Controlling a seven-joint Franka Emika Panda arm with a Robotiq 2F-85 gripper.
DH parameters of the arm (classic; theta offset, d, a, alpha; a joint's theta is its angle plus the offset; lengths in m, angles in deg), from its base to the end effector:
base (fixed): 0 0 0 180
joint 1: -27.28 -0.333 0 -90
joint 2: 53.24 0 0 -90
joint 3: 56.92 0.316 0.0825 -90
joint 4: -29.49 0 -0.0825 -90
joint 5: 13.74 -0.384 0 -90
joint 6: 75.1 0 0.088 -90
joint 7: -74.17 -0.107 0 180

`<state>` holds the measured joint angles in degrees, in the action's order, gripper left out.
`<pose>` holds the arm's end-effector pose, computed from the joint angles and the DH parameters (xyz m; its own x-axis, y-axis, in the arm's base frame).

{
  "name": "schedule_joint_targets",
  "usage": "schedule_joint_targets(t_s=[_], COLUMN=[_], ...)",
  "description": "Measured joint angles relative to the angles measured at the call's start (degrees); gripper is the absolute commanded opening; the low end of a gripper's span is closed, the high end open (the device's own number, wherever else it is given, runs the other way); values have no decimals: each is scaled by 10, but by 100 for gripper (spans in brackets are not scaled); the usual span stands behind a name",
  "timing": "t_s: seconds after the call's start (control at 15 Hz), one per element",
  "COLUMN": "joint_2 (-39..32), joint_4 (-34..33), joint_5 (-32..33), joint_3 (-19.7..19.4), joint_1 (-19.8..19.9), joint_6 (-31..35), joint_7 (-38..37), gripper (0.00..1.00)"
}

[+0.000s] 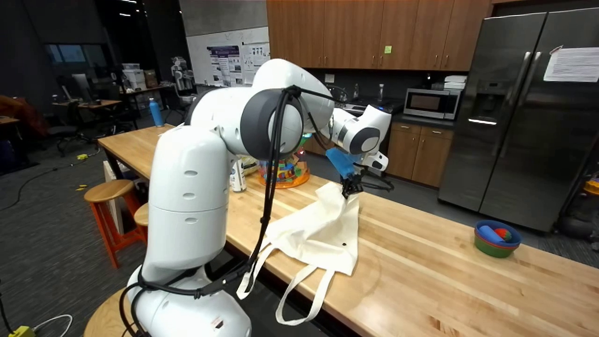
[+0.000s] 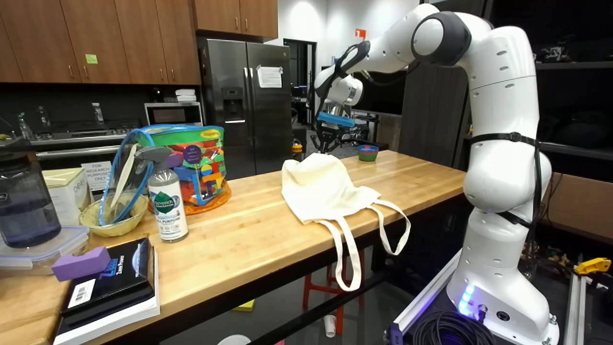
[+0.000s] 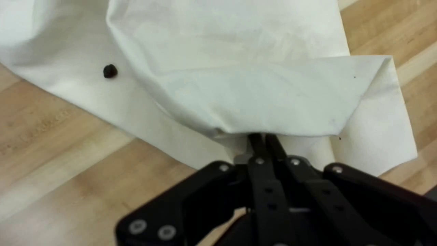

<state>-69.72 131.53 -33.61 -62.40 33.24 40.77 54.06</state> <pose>0.6222 -0.1016 0.3941 0.7633 -0.6274 -0.1539 -0.6450 -0.7272 -0.2347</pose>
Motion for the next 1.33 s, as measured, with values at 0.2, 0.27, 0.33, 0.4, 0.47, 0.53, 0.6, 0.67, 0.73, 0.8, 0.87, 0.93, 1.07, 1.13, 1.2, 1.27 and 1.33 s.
schedule_joint_targets(t_s=[0.2,0.27,0.33,0.4,0.47,0.53,0.6,0.67,0.73,0.8,0.87,0.93,1.07,1.13,1.2,1.27,1.33], joint_2=[-41,-52,-61,-68,-72,-75,-75,-75,-75,-74,-74,-73,-68,-62,-56,-49,-40], joint_4=[-69,-88,-103,-116,-125,-131,-132,-132,-131,-129,-126,-121,-104,-91,-78,-64,-50], joint_5=[0,0,0,0,-1,-1,-1,-1,-2,-3,-5,-5,-5,-6,-6,-7,-8], joint_3=[-14,-21,-27,-33,-40,-46,-53,-59,-66,-73,-81,-88,-104,-113,-121,-129,-135], joint_1=[10,16,24,33,42,52,61,70,80,89,97,106,122,130,137,144,150], joint_6=[0,0,0,0,0,0,2,3,5,8,13,18,34,42,48,54,59], joint_7=[-29,-37,-44,-50,-55,-60,-64,-67,-70,-74,-77,-80,-88,-93,-97,-100,-101], gripper=[1,1,1,1,1,1,1,1,1,1,1,1,1,1,1,1,1])
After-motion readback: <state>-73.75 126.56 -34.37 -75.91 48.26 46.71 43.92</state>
